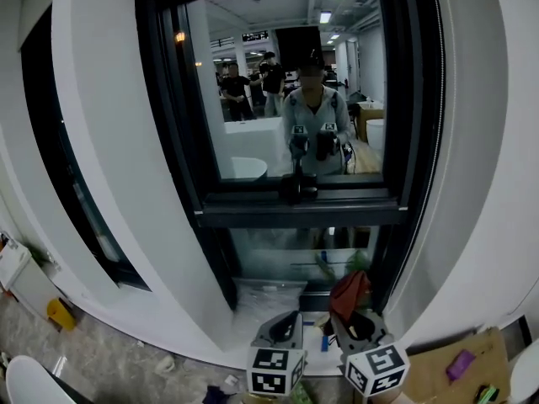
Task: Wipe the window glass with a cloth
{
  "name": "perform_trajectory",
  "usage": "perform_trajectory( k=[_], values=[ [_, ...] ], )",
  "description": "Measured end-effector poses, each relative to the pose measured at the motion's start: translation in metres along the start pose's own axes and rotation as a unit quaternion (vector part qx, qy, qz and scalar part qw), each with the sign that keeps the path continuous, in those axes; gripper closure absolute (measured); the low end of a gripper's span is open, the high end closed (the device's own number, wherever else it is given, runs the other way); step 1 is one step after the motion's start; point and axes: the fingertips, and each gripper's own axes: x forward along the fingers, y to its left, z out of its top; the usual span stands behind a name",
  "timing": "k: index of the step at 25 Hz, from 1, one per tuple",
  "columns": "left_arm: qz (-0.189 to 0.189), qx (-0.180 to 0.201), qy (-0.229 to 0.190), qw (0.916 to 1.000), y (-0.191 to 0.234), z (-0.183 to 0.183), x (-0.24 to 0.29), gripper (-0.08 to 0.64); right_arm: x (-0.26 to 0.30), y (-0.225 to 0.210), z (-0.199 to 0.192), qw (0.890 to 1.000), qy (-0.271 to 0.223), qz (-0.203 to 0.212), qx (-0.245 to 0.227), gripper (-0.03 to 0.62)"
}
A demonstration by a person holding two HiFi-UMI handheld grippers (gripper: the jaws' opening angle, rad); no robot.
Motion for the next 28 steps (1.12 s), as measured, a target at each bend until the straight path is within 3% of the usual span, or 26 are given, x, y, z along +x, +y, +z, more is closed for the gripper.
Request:
perform_trajectory(
  k=[16, 24, 28],
  values=[
    [0.029, -0.001, 0.005, 0.9996, 0.048, 0.006, 0.024, 0.555, 0.06, 0.001, 0.021, 0.999, -0.008, 0.035, -0.016, 0.523],
    [0.045, -0.011, -0.007, 0.9989, 0.099, 0.023, 0.027, 0.555, 0.117, 0.029, 0.062, 0.994, -0.033, 0.076, -0.065, 0.523],
    [0.051, -0.018, -0.008, 0.9985, 0.127, 0.029, 0.025, 0.555, 0.155, 0.047, 0.103, 0.987, -0.042, 0.099, -0.117, 0.523]
  ],
)
